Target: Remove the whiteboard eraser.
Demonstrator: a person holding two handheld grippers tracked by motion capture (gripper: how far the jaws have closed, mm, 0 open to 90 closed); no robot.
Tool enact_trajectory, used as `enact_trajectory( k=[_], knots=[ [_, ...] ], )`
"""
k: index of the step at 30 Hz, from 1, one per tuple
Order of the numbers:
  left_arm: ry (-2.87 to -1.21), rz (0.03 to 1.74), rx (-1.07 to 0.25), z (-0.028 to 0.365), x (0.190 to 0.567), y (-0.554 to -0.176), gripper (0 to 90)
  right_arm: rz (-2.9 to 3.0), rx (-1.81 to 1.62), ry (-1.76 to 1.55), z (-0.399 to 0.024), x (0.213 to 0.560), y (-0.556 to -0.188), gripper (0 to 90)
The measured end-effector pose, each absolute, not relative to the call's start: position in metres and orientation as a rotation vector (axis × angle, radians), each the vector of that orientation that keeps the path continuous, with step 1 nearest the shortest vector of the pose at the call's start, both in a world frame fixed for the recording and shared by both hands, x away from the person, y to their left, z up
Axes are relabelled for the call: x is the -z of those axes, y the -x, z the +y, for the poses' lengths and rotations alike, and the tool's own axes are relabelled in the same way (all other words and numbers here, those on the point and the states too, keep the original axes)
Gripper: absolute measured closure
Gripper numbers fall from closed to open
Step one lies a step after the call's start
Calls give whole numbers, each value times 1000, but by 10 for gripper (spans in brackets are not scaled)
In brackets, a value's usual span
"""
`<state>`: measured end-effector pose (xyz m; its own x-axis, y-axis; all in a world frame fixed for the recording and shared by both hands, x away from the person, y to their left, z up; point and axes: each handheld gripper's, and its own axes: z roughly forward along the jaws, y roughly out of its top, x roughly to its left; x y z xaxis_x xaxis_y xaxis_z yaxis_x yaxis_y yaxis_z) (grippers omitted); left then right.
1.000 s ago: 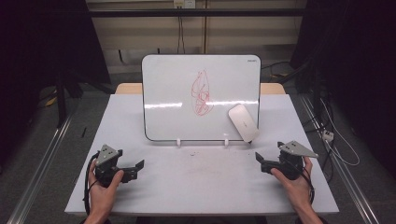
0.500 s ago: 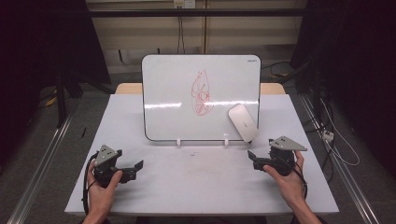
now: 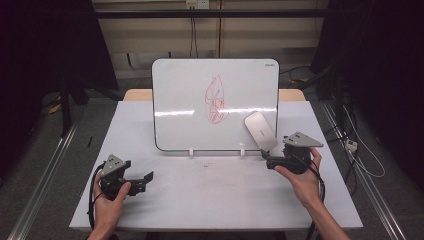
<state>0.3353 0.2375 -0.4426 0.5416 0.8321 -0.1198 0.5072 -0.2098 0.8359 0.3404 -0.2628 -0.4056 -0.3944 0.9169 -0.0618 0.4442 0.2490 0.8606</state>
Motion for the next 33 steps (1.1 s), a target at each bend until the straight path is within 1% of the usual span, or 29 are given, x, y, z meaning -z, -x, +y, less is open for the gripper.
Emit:
enact_trajectory(
  k=[4, 6, 10, 14, 21, 23, 25, 28, 33],
  knots=[
    [-1880, 1104, -459, 237, 444, -336, 53, 1952, -1045, -1233, -259, 403, -350, 95],
    [-1886, 1109, -458, 238, 444, -335, 53, 1981, -1021, -1217, -255, 400, -354, 121],
    [-1885, 1102, -462, 237, 443, -335, 53, 1978, -967, -1173, -248, 394, -363, 125],
    [-1891, 1099, -458, 236, 444, -335, 53, 2031, -1008, -1206, -246, 391, -375, 205],
    [-1894, 1096, -452, 236, 445, -336, 53, 1936, -873, -1124, -231, 391, -381, 160],
    [-1890, 1097, -454, 236, 444, -335, 53, 1933, -861, -1125, -230, 392, -382, 180],
    [-1893, 1091, -452, 236, 444, -335, 53, 1928, -828, -1092, -227, 396, -382, 155],
    [-1892, 1092, -448, 236, 445, -335, 53, 1930, -809, -1064, -223, 400, -383, 151],
    [-1897, 1094, -446, 236, 444, -335, 53, 1957, -778, -1062, -219, 407, -386, 205]
  ],
)
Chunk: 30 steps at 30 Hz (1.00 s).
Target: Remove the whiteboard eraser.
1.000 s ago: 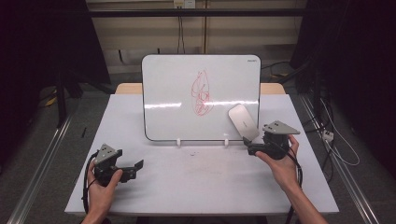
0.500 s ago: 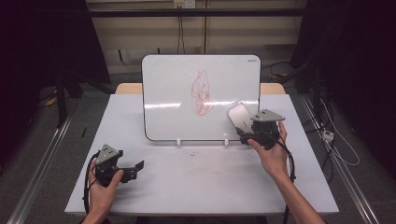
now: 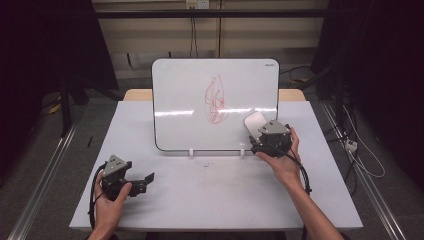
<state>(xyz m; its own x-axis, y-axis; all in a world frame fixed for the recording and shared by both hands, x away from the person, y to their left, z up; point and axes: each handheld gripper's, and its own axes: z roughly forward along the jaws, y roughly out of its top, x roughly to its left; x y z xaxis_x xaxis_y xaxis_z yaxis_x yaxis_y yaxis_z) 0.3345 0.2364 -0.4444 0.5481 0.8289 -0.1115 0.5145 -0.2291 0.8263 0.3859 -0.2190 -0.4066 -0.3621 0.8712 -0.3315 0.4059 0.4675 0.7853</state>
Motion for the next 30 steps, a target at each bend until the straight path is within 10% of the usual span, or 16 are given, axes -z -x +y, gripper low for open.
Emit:
enact_trajectory(
  k=[30],
  knots=[
    [-1893, 1098, -437, 237, 444, -337, 53, 1966, -749, -1141, -220, 413, -392, 315]
  ],
)
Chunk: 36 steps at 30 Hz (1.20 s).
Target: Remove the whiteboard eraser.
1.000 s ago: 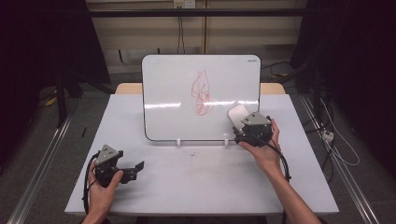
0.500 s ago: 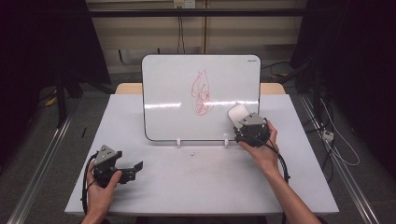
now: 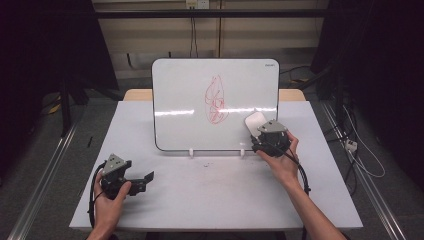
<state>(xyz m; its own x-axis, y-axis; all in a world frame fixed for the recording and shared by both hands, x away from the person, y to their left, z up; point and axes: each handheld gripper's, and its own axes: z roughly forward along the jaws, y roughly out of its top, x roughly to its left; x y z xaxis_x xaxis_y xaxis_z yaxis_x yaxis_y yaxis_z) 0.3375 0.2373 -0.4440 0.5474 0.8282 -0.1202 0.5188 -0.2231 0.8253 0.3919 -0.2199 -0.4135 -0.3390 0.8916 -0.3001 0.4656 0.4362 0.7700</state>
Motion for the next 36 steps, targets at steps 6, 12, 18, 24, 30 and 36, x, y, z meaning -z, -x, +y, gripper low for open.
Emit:
enact_trajectory(
  k=[6, 12, 18, 24, 30, 36],
  knots=[
    [-1898, 1095, -441, 237, 444, -338, 53, 1974, -805, -1184, -225, 411, -392, 315],
    [-1886, 1096, -451, 239, 443, -340, 53, 1982, -842, -1204, -229, 410, -392, 316],
    [-1900, 1082, -455, 238, 443, -339, 53, 1983, -868, -1208, -230, 409, -391, 316],
    [-1899, 1086, -451, 239, 443, -334, 53, 1973, -921, -1189, -230, 404, -387, 316],
    [-1905, 1080, -461, 237, 442, -334, 53, 1953, -970, -1158, -230, 396, -383, 316],
    [-1911, 1081, -454, 236, 444, -337, 53, 1948, -998, -1123, -231, 389, -380, 316]
  ],
)
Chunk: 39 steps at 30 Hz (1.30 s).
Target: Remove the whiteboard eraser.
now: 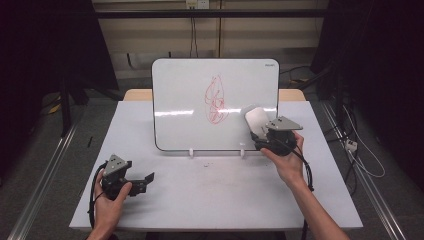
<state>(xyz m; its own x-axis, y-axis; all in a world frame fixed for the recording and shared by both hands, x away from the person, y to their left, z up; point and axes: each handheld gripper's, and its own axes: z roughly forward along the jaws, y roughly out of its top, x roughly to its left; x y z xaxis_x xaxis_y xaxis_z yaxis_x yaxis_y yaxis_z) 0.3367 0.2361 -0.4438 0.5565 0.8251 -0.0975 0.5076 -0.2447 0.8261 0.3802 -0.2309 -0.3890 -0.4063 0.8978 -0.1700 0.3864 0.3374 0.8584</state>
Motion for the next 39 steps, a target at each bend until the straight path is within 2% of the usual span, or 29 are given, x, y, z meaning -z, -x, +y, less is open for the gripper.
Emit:
enact_trajectory(
  k=[17, 39],
  knots=[
    [-1908, 1074, -448, 236, 444, -338, 53, 1883, -1055, -1047, -217, 368, -385, 316],
    [-1908, 1073, -446, 237, 444, -337, 53, 1832, -1060, -947, -183, 344, -411, 316]
  ],
)
